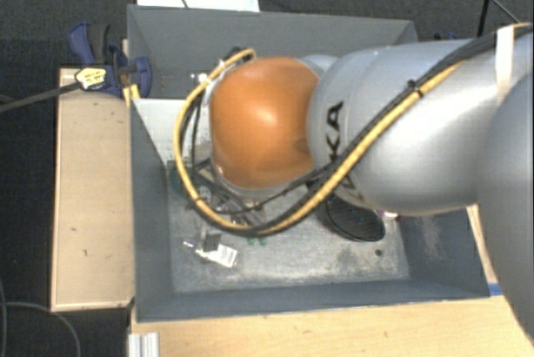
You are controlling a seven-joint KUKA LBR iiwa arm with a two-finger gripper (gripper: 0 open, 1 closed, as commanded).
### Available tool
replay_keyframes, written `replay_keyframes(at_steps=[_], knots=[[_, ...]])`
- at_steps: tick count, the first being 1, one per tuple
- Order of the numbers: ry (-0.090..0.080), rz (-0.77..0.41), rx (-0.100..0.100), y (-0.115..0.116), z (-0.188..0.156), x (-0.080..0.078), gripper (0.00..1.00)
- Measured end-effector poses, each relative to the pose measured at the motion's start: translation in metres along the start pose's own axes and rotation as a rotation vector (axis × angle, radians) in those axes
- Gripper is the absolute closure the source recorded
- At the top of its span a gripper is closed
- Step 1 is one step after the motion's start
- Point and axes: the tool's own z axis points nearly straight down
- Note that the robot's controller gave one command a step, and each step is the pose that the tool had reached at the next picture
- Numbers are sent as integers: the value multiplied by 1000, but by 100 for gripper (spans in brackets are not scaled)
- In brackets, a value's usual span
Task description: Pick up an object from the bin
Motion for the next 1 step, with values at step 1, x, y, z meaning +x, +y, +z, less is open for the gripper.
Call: replay_keyframes(at_steps=[1], knots=[[8,324,6,-43,40,0,100]])
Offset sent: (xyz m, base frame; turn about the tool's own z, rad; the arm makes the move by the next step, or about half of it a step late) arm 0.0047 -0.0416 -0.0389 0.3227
